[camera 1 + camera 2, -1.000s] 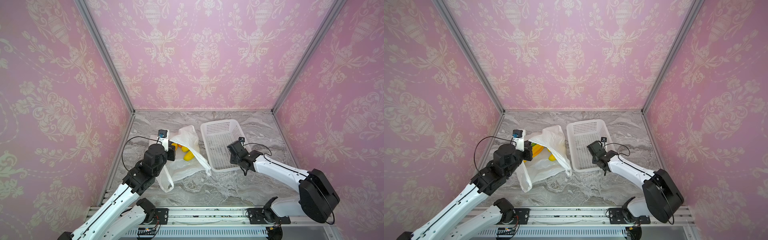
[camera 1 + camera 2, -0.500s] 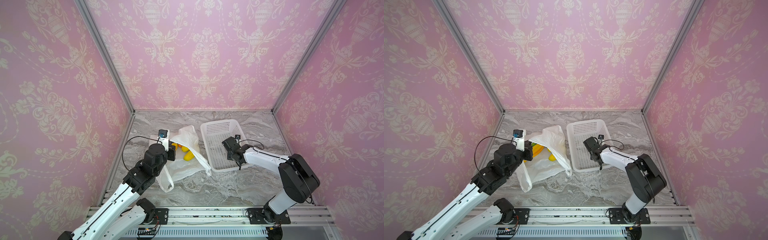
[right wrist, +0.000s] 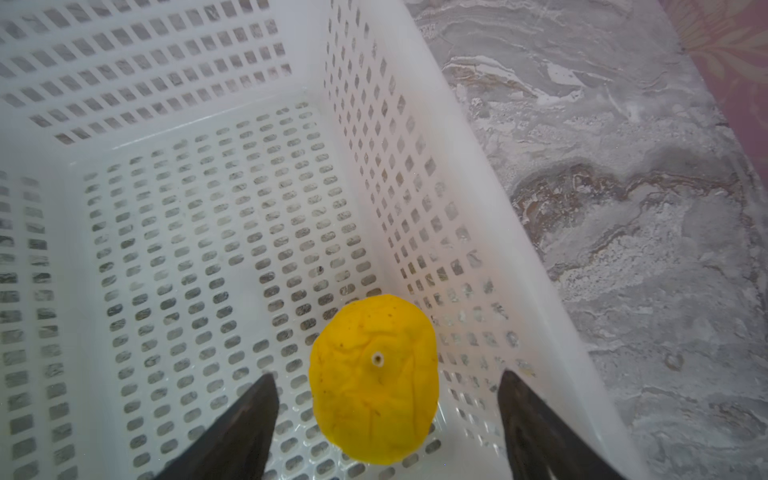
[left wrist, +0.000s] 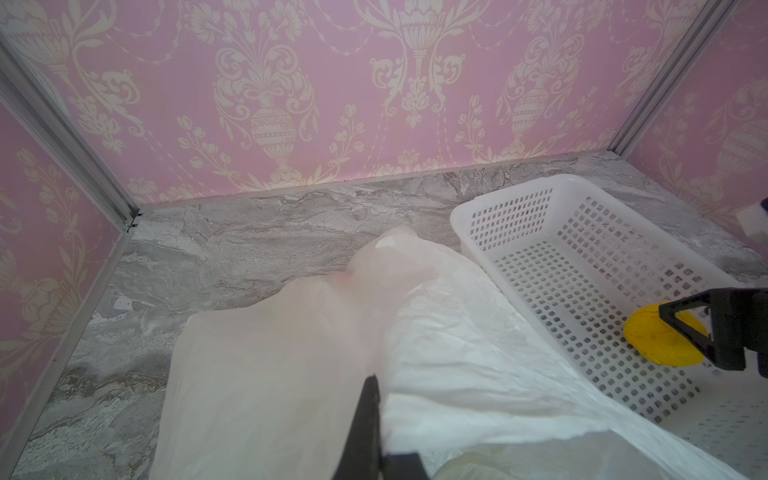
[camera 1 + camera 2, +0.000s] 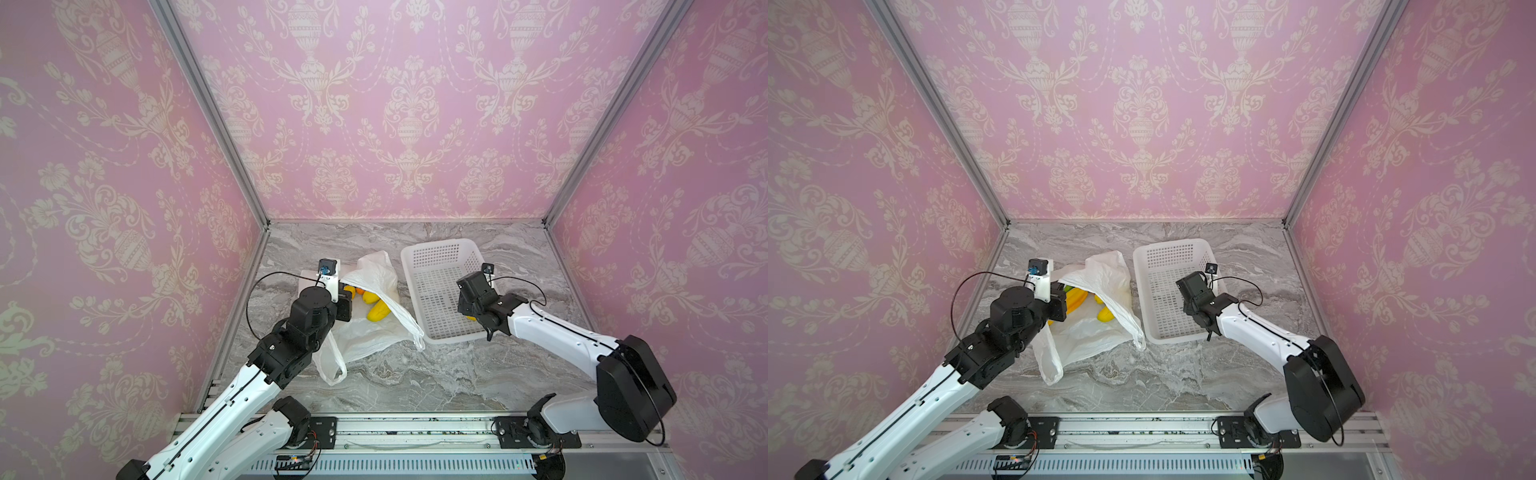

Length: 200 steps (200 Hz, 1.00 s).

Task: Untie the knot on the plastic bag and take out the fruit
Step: 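Open the right gripper to drop the melon and raise it, then move the right gripper back over the bag and lower it inside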

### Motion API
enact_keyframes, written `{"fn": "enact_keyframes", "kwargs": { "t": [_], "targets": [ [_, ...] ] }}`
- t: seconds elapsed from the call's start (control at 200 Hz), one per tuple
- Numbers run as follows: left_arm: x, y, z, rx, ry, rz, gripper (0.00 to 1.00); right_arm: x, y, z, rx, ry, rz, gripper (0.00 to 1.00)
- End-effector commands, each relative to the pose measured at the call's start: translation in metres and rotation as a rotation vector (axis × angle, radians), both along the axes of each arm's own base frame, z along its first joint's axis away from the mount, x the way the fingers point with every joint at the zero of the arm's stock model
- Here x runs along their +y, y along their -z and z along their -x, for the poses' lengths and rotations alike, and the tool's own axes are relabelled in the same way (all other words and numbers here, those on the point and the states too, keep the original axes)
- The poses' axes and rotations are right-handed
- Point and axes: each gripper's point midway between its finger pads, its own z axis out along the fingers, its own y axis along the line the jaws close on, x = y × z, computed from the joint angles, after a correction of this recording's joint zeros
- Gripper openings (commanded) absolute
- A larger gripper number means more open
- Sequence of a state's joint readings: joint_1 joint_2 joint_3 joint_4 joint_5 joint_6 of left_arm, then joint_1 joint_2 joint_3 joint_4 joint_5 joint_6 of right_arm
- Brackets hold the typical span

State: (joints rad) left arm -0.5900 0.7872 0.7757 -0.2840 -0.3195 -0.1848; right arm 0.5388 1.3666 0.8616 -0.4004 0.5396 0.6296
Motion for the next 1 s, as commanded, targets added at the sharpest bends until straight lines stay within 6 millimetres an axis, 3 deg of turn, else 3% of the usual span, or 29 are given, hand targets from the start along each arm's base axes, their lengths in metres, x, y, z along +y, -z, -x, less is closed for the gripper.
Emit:
{"fn": "enact_keyframes", "kwargs": {
  "t": [0.0, 0.16, 0.27, 0.4, 0.6, 0.776, 0.996],
  "targets": [
    [0.002, 0.000, -0.002, -0.009, -0.007, 0.005, 0.00, -0.002, -0.015, 0.005, -0.048, -0.018, -0.009, 0.85],
    [0.005, 0.001, -0.002, -0.002, -0.020, -0.002, 0.00, 0.010, -0.048, 0.019, -0.166, -0.103, -0.044, 0.80],
    [0.003, 0.001, -0.002, -0.007, -0.012, 0.007, 0.00, 0.035, -0.092, 0.038, -0.321, -0.251, -0.101, 0.74],
    [-0.001, 0.005, -0.004, 0.008, -0.002, 0.000, 0.00, 0.078, -0.137, 0.067, -0.482, -0.458, -0.170, 0.61],
    [0.001, 0.006, -0.004, 0.013, -0.012, -0.006, 0.00, 0.159, -0.171, 0.110, -0.581, -0.767, -0.127, 0.52],
    [0.000, 0.009, -0.006, 0.021, -0.014, -0.012, 0.00, 0.243, -0.173, 0.156, -0.655, -1.031, -0.073, 0.52],
    [0.001, 0.008, -0.004, 0.014, -0.010, -0.003, 0.00, 0.330, -0.138, 0.167, -0.602, -1.145, -0.042, 0.45]
  ]
}}
